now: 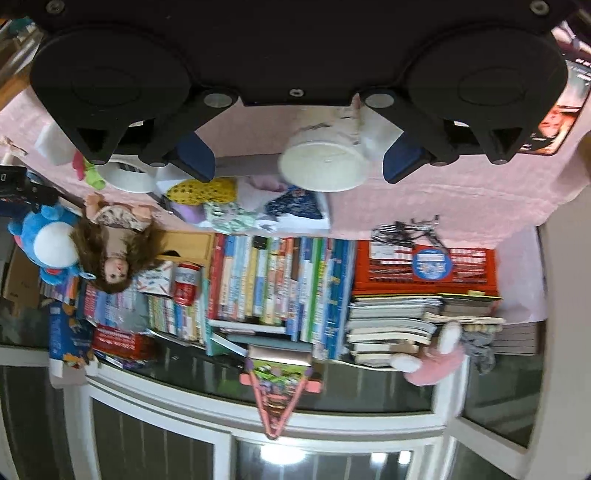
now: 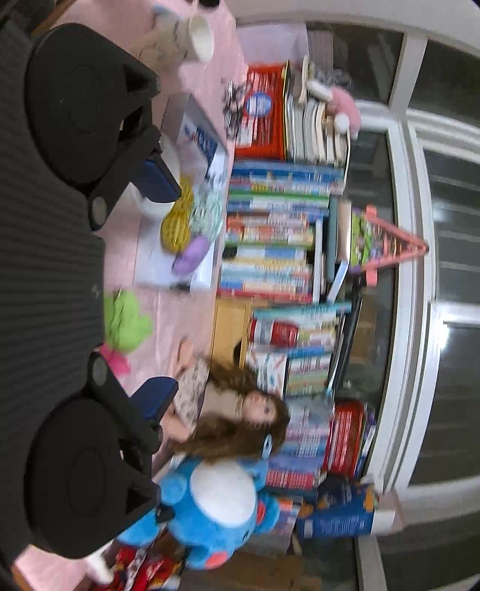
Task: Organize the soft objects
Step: 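Move the left tool to the blue face mask while the right tool reaches the white foam block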
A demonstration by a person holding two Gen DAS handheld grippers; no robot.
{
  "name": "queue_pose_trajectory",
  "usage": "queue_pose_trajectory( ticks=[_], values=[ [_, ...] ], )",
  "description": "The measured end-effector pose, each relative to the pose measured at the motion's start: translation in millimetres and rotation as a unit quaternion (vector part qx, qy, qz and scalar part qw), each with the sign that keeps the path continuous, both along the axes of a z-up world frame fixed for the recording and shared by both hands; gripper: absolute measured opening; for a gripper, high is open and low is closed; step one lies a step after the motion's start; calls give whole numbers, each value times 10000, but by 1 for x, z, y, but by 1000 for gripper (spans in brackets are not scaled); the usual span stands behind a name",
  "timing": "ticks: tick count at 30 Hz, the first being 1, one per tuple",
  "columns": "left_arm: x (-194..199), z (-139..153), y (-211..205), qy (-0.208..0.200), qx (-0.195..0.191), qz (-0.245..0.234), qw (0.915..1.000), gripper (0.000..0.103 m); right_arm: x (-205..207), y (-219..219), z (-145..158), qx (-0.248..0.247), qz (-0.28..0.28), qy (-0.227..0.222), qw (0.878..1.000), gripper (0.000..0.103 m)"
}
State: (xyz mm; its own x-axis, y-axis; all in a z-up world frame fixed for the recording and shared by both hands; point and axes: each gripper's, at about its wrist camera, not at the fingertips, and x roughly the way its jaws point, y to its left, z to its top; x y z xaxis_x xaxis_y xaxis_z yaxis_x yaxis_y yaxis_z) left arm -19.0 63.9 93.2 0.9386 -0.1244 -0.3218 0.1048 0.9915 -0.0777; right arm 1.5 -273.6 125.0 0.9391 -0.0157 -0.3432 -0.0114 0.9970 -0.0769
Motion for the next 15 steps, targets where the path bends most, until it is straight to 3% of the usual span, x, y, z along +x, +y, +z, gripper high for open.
queue_pose_trajectory(
  ticks=[7, 11, 15],
  values=[
    [-1, -20, 28, 179, 115, 667, 9975, 98, -2, -24, -22, 66, -513, 202, 9985, 103],
    [6, -37, 43, 404, -7, 1018, 9940, 96, -1, -30, -36, -37, -716, 286, 9970, 103],
    [16, -55, 61, 718, -274, 1289, 9887, 82, 0, -37, -49, 61, -845, 399, 9956, 102]
  ],
)
